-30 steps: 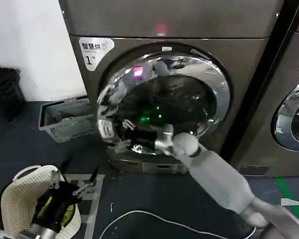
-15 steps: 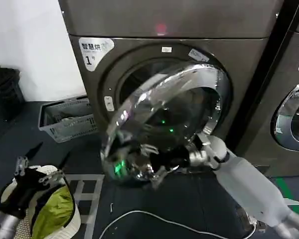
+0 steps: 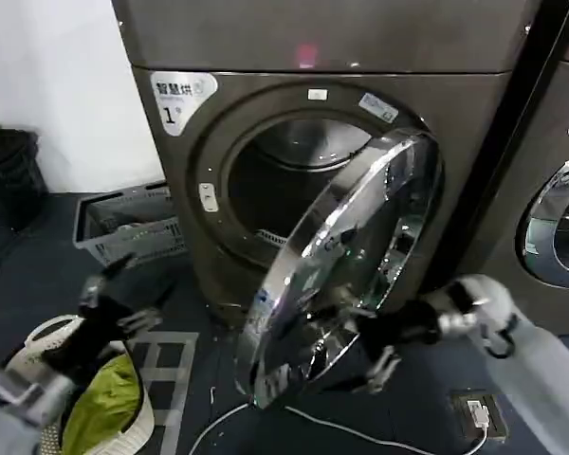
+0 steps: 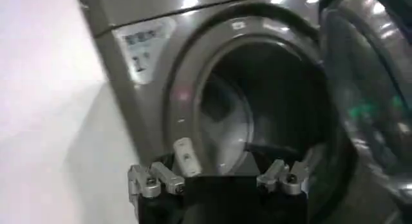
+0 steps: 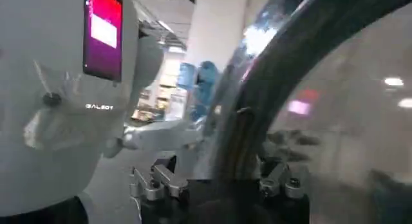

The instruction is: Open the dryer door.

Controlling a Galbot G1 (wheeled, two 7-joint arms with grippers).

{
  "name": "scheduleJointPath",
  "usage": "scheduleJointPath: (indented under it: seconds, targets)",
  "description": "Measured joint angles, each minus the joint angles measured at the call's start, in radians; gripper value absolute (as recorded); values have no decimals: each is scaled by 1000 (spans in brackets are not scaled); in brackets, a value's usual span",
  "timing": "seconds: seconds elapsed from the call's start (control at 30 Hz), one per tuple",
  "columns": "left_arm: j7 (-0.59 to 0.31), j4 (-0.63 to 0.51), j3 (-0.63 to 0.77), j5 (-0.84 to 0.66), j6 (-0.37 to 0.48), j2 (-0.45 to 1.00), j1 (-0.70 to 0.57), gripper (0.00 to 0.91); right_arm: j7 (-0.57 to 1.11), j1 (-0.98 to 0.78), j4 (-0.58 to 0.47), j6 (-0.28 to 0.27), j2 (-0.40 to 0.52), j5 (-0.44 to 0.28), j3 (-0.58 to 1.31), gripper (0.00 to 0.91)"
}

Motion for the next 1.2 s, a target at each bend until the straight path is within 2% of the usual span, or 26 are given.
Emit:
scheduleJointPath:
  seconds: [0.23,0.43,0.53,0.73,0.8,0.9,1.0,1.07,1.2]
  targets:
    - [48,50,167,-12,-36,82,-83,907,28,-331,32,30,-1,8,421,907]
    - [52,78,345,-12,-52,144,-168,907,197,-617,64,116,130,-80,853,907]
    - [48,94,444,-8,-54,150,-226,907,379,-724,86,169,221,-183,1053,907]
    - [45,131,629,7,-61,144,-357,907,797,-794,63,179,378,-492,1380,907]
    - [43,148,686,9,-62,136,-400,907,942,-804,49,141,418,-597,1465,907]
    - [43,178,766,9,-63,121,-462,907,1152,-810,33,36,472,-706,1568,907]
    - [40,215,848,8,-69,103,-529,907,1300,-824,24,-58,515,-741,1660,907]
    - [38,245,899,5,-73,88,-578,907,1363,-831,12,-79,542,-777,1725,907]
    - [28,310,1000,4,-72,49,-680,907,1443,-842,-8,-110,570,-797,1834,907]
